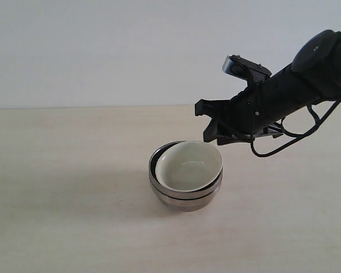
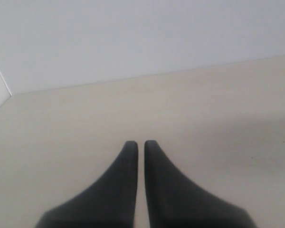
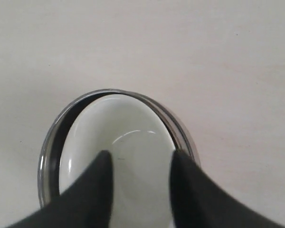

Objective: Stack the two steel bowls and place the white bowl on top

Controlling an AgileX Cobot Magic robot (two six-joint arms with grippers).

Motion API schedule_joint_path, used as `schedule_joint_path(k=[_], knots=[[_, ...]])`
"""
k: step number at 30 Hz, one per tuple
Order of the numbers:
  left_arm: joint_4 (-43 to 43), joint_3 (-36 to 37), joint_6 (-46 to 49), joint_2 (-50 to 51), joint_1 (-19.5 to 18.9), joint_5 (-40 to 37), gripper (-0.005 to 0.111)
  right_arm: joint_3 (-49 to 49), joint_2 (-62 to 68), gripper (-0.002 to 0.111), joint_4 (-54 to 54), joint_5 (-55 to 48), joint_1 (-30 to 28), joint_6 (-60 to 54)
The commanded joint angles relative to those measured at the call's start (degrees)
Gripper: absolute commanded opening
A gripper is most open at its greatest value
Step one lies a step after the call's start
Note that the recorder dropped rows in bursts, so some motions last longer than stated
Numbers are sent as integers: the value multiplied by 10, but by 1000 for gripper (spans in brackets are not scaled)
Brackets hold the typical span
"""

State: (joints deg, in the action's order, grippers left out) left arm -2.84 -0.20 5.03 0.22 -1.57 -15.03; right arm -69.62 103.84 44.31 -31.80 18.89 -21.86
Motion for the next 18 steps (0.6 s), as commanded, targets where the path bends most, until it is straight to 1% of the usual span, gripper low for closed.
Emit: schedule_joint_path(k=[1, 9, 18], knots=[[5, 2, -6, -2, -2, 5, 4, 3, -8, 1, -5, -5, 0, -6], [5, 2, -6, -2, -2, 5, 4, 3, -8, 1, -6, -10, 0, 9], [5, 2, -6, -2, -2, 5, 4, 3, -8, 1, -44, -23, 0, 24]])
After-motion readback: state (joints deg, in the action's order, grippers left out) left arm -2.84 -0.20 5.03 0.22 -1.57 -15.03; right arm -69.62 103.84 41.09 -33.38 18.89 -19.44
